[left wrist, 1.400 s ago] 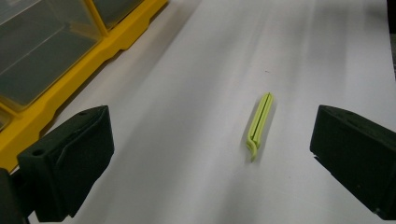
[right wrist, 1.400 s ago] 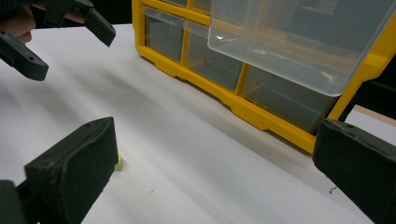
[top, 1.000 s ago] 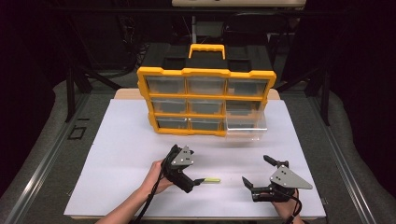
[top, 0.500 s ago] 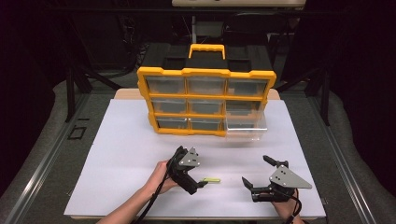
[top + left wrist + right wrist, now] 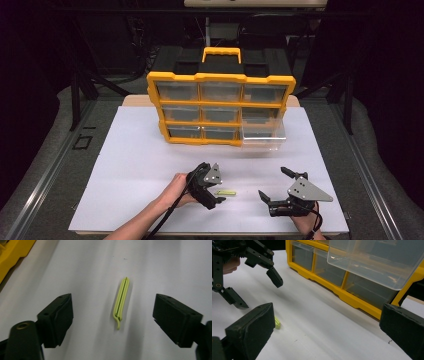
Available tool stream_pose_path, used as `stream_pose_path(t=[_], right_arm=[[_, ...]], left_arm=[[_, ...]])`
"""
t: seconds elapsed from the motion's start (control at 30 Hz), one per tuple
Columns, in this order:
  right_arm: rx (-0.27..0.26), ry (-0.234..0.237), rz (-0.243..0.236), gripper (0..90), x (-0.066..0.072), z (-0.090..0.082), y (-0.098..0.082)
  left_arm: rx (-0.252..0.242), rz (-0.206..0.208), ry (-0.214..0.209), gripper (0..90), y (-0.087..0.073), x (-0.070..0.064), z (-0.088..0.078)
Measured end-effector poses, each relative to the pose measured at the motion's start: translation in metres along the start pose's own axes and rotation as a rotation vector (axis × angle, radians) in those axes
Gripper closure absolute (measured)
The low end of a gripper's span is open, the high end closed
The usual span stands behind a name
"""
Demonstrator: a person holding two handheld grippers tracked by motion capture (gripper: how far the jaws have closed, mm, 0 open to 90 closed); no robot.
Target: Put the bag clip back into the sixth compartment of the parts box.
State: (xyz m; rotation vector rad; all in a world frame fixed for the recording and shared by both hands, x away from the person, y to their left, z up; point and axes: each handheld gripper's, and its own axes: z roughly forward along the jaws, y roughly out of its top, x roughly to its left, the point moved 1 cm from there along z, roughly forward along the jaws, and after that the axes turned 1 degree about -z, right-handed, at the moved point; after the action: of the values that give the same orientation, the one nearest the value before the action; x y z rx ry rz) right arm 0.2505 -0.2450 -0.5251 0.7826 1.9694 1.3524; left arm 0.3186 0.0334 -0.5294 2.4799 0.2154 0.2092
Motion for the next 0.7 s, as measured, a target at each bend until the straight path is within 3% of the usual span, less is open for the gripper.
stream_pose_path(t=[0.2,0.37,0.7], right_arm=[[0.006,0.005,-0.001,0.0,0.000,0.001,0.000],[0.009,0.010,-0.002,0.0,0.000,0.001,0.000],[0.018,0.015,-0.008,0.0,0.000,0.002,-0.001]], left_arm=[[0.054,0.031,-0.031,40.6,0.002,-0.002,0.005],[0.085,0.055,-0.047,53.7,0.005,-0.004,0.010],[0.163,0.111,-0.073,68.3,0.017,-0.002,0.016]])
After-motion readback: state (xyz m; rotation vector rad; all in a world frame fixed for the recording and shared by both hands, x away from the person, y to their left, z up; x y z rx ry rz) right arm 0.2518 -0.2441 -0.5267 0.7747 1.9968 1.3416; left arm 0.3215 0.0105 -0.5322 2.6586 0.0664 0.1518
